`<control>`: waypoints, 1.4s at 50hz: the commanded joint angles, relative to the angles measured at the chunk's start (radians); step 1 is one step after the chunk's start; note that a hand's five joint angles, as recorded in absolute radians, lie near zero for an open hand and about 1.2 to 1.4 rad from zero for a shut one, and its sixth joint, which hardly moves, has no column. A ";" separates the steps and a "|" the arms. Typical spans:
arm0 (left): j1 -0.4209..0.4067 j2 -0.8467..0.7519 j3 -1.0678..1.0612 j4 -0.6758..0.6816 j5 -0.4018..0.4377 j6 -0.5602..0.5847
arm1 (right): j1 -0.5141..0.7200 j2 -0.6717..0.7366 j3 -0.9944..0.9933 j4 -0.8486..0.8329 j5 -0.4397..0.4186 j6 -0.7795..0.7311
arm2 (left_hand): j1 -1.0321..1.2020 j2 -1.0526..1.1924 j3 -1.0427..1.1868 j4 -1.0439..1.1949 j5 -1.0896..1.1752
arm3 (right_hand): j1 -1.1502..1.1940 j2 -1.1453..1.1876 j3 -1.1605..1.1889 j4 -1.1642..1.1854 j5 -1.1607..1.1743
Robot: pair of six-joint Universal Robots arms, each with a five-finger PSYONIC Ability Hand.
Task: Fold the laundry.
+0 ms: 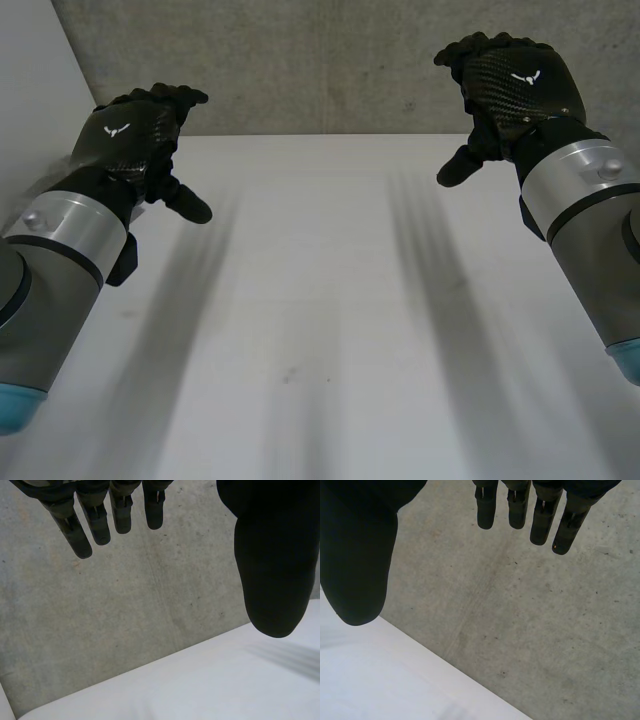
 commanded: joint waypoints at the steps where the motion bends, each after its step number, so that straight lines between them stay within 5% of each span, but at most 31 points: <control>1: 0.006 0.001 0.013 0.000 0.005 0.102 | 0.009 0.021 -0.011 0.002 -0.010 -0.007 | -0.023 -0.029 -0.035 -0.027 -0.046 | -0.019 -0.039 -0.036 -0.056 -0.059; 9: 0.083 -0.048 0.053 0.005 0.009 0.357 | 0.014 0.045 -0.016 0.013 -0.063 -0.095 | -0.023 -0.029 -0.035 -0.027 -0.046 | -0.019 -0.039 -0.036 -0.056 -0.059; 24: 0.458 -0.454 0.268 0.089 0.216 0.501 | 0.015 0.117 -0.005 0.017 -0.102 -0.119 | 0.001 -0.004 -0.010 -0.003 -0.022 | -0.019 -0.039 -0.036 -0.056 -0.059; 37: 0.608 -0.816 0.528 0.186 0.292 0.694 | 0.014 0.145 -0.007 0.017 -0.103 -0.121 | 0.077 0.072 0.066 0.073 0.054 | -0.019 -0.039 -0.036 -0.056 -0.059; 47: 0.622 -0.904 0.596 0.190 0.289 0.739 | 0.012 0.156 -0.013 0.016 -0.105 -0.121 | 0.502 0.497 0.491 0.498 0.479 | -0.019 -0.039 -0.036 -0.056 -0.059; 51: 0.625 -0.915 0.602 0.190 0.288 0.741 | 0.012 0.162 -0.013 0.016 -0.105 -0.121 | 0.928 0.922 0.916 0.923 0.904 | -0.019 -0.039 -0.036 -0.056 -0.059; 52: 0.622 -0.915 0.602 0.190 0.282 0.741 | 0.012 0.162 -0.013 0.016 -0.105 -0.121 | 1.196 1.190 1.184 1.192 1.173 | -0.019 -0.039 -0.036 -0.056 -0.059; 58: 0.593 -0.899 0.588 0.187 0.262 0.739 | 0.011 0.162 -0.014 0.016 -0.105 -0.121 | 1.198 1.193 1.187 1.194 1.175 | -0.019 -0.039 -0.036 -0.056 -0.059; 70: 0.360 -0.540 0.410 0.193 0.220 0.601 | -0.002 0.157 -0.022 0.013 -0.105 -0.119 | 1.198 1.193 1.187 1.194 1.175 | -0.019 -0.039 -0.036 -0.056 -0.059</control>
